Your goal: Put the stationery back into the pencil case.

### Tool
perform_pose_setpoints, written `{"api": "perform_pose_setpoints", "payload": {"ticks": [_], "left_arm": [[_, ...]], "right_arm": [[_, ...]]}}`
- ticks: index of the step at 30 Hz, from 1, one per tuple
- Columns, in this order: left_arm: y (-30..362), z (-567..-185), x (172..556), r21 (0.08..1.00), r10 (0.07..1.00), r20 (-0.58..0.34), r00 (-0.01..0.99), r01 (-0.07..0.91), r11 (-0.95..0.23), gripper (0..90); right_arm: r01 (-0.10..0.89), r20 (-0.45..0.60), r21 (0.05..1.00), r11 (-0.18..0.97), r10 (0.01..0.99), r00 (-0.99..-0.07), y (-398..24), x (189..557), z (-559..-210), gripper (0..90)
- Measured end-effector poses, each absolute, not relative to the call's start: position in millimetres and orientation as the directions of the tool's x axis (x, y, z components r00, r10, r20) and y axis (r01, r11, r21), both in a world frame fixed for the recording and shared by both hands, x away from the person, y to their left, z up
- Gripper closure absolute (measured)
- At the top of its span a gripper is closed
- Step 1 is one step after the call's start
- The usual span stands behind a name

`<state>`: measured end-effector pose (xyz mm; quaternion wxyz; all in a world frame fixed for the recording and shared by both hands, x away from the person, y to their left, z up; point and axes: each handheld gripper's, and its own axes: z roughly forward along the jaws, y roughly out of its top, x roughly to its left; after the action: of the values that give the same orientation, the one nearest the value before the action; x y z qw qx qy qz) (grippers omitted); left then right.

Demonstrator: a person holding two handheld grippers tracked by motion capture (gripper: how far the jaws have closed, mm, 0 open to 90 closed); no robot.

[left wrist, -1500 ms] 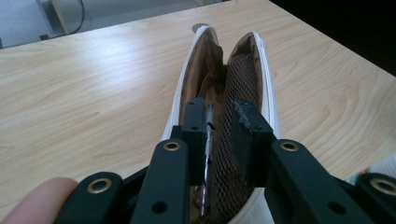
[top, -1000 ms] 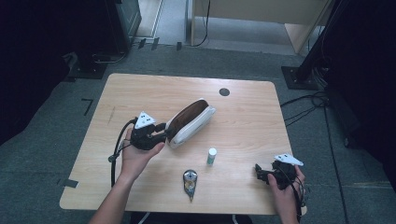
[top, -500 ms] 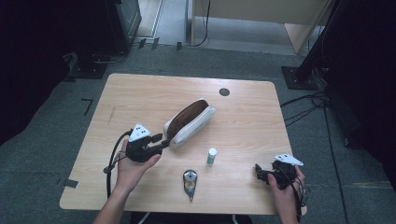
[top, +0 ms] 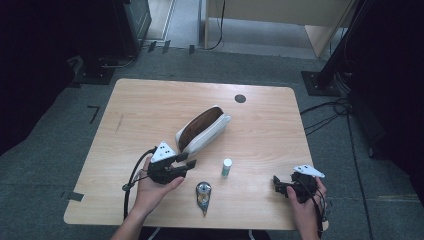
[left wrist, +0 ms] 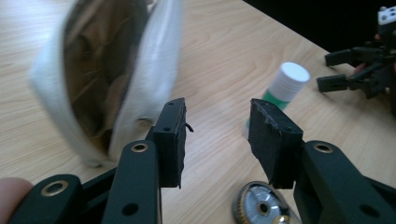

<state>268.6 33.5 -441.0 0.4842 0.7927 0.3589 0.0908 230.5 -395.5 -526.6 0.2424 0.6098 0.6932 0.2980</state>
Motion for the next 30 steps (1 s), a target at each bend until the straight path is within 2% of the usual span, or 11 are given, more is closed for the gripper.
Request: {"api": "perform_pose_setpoints", "payload": {"ticks": [17,30], "left_arm": [[-16.9,-450.2,268.2,0.837,0.557,-0.191,0.808,0.43,-0.338,53.6],[-45.5,-459.5,271.3,0.836,0.541,-0.141,0.829,0.392,-0.383,51.4]], "right_arm": [[0.701,0.027,0.709,0.079,0.99,-0.139,-395.6,230.5,-526.6,0.0],[0.701,0.028,0.709,0.079,0.99,-0.139,-395.6,230.5,-526.6,0.0]]}}
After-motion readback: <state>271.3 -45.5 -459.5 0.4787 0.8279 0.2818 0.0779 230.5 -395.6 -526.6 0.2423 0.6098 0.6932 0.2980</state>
